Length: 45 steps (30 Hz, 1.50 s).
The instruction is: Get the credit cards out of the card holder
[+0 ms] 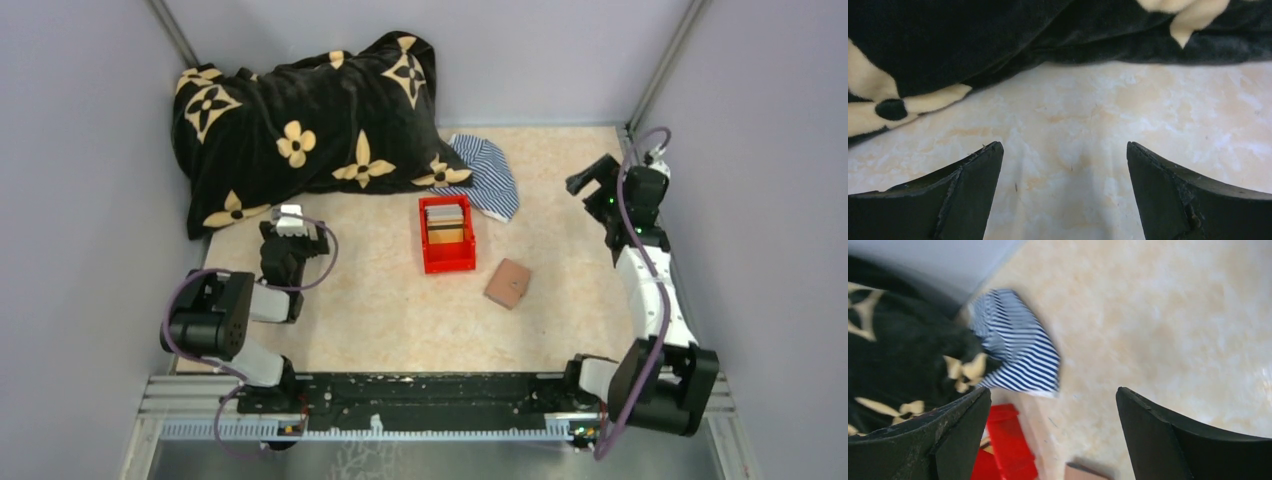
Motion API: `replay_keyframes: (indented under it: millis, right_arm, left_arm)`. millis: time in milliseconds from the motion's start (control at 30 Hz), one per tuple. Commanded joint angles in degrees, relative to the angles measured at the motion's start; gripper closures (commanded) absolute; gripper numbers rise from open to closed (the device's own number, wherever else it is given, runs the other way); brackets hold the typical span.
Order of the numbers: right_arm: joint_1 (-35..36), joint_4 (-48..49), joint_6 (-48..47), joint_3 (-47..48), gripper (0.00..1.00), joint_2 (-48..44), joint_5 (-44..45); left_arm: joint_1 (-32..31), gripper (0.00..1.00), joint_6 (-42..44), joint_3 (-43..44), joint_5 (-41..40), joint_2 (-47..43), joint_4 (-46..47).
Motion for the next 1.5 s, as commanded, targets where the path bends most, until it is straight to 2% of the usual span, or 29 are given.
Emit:
replay_keyframes:
  millis: [0, 67, 133, 167, 200, 267, 333, 400, 500, 567, 667, 733, 767, 833, 867, 933, 1000, 1133, 1267, 1467]
  right_arm:
    - [-2.7, 1.0, 4.5, -6.5, 0.04, 4.2, -7.1]
    - [-2.6, 2.1, 4.7, -7.7, 0.07, 4.1, -6.3]
    - [-1.7, 2.1, 4.0, -8.1, 0.08, 3.7, -5.2]
    - [-0.9, 1.9, 3.3, -7.9, 0.08, 3.6, -4.3]
    - [0.1, 1.2, 2.5, -7.6, 0.09, 3.6, -3.1]
    - [3.2, 0.0, 1.0, -6.5, 0.09, 4.1, -0.3]
    - [7.1, -1.2, -0.3, -4.6, 0.09, 5.7, 2.3]
    - [10.5, -2.3, -1.1, -2.3, 0.09, 8.0, 4.1]
    - [14.8, -4.0, -2.4, 0.6, 0.21, 10.8, 5.6]
    - [17.3, -6.0, -3.7, 1.9, 0.24, 11.5, 8.1]
    - [20.3, -7.0, -5.1, 0.8, 0.27, 11.5, 13.4]
    - [21.9, -7.1, -5.5, 1.3, 0.27, 12.7, 13.6]
    - [22.5, -7.1, -5.3, 2.2, 0.33, 13.9, 13.2]
    - [23.2, -7.1, -4.3, 4.5, 0.6, 17.5, 12.5]
    - [23.2, -7.0, -4.0, 5.9, 0.7, 19.7, 12.1]
    - [23.4, -5.3, -4.3, 8.2, 0.83, 23.9, 10.9]
    - [24.4, -5.7, -5.2, 10.9, 0.91, 28.9, 11.2]
    - [28.1, -6.9, -6.4, 13.9, 0.96, 36.1, 12.4]
    - [31.8, -4.4, -5.4, 12.9, 0.97, 38.3, 11.9]
    - [32.3, -2.4, -4.9, 14.9, 0.98, 42.9, 11.6]
  left_arm:
    - [0.2, 0.01, -1.3, 6.5, -1.1, -9.7, -16.7]
    - [0.0, 0.01, -6.4, 10.0, -0.5, -15.1, -25.9]
    - [-1.4, 0.01, -16.4, 17.5, -2.2, -19.2, -41.2]
    - [-3.0, 0.01, -18.1, 20.3, -3.6, -20.1, -48.8]
    - [-5.7, 0.01, -16.9, 21.6, -5.0, -20.7, -49.8]
    - [-12.0, 0.0, -13.6, 22.7, -8.3, -21.1, -49.1]
    - [-16.7, 0.0, -13.2, 23.9, -8.2, -20.6, -48.2]
    - [-19.0, 0.0, -17.1, 25.8, -4.2, -19.2, -49.4]
    - [-21.2, 0.0, -22.5, 29.5, 5.5, -14.8, -49.7]
    - [-24.0, 0.0, -22.3, 33.6, 7.8, -10.9, -52.0]
    - [-31.3, 0.0, -17.2, 38.0, 3.1, -7.3, -55.6]
    - [-35.4, 0.01, -15.2, 38.3, -0.8, -6.5, -54.6]
    - [-35.8, 0.01, -15.3, 38.3, -0.4, -6.3, -54.3]
    - [-36.0, 0.03, -16.4, 38.2, 0.9, -6.2, -54.1]
    - [-36.0, 0.04, -16.7, 37.9, 1.4, -6.5, -53.9]
    - [-36.2, 0.05, -17.0, 37.0, 1.4, -6.9, -53.2]
    - [-36.2, 0.06, -17.1, 36.6, 1.0, -7.4, -53.7]
    - [-36.3, 0.06, -17.6, 34.9, -0.1, -9.3, -54.6]
    - [-36.4, 0.06, -18.2, 33.6, -0.7, -10.9, -55.3]
    - [-36.4, 0.06, -18.1, 33.5, 0.4, -11.1, -55.4]
